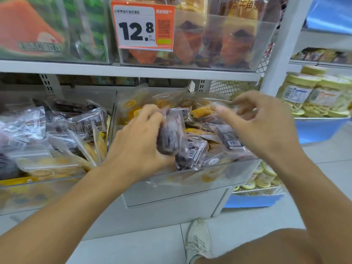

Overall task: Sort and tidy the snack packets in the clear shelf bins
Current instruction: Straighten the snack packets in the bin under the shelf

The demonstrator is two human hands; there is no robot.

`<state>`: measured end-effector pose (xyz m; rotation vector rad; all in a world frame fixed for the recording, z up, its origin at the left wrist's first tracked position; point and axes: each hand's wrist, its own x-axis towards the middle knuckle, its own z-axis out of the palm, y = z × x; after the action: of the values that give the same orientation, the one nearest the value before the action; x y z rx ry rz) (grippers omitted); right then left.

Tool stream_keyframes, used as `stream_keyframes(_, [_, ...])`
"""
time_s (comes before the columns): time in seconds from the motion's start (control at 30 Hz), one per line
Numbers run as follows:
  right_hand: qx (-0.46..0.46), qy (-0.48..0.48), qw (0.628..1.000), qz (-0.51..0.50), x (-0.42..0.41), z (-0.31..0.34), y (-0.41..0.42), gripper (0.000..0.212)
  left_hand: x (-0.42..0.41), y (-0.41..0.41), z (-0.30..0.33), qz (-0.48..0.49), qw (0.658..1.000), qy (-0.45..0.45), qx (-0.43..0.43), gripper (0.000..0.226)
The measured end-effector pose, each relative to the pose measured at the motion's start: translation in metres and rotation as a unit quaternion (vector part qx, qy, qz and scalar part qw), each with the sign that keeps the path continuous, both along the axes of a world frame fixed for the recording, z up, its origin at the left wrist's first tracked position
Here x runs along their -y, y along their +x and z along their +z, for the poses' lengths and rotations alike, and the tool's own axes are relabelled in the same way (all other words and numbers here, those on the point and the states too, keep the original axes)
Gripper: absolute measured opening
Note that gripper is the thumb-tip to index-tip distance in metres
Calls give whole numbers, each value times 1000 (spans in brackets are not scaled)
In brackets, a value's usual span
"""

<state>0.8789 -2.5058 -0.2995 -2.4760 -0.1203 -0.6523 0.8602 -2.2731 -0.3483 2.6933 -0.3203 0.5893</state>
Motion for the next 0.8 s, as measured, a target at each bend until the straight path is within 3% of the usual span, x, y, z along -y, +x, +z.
stream_keyframes(0.07, [-110,-120,986,-26,15,0,4,70,-4,1,4,12,995,-96,22,52])
stream_keyframes(0.13, [-231,-156,960,25,17,-9,5,69,-4,0,11,20,983,-175,47,38])
stream_keyframes(0.17, [-248,-165,953,42,15,-11,6,64,-4,-1,13,23,977,-204,50,32])
stream_keyframes(0.3, [-189,-119,975,0,12,-8,10,44,-2,-5,15,19,951,-307,-17,38])
stream_keyframes(0.4, [-77,1,996,39,17,-1,2,41,-1,-8,14,11,908,-413,-68,45])
stream_keyframes(0.47, [-51,77,981,170,7,2,-7,51,1,-8,12,9,901,-428,-69,42])
stream_keyframes(0.57, [-29,-90,957,273,-10,-13,3,73,2,-7,9,18,904,-423,-57,33])
stream_keyframes(0.63, [-88,-163,936,298,-20,-21,13,80,1,-6,6,48,937,-346,-20,19])
stream_keyframes(0.7, [-142,-218,917,302,-26,-25,17,77,1,-6,2,71,952,-296,23,19])
stream_keyframes(0.73, [-149,-253,910,292,-29,-27,17,77,1,-7,3,69,953,-293,40,26])
stream_keyframes(0.8, [-143,-297,908,258,-35,-29,15,84,0,-9,3,36,951,-298,77,63])
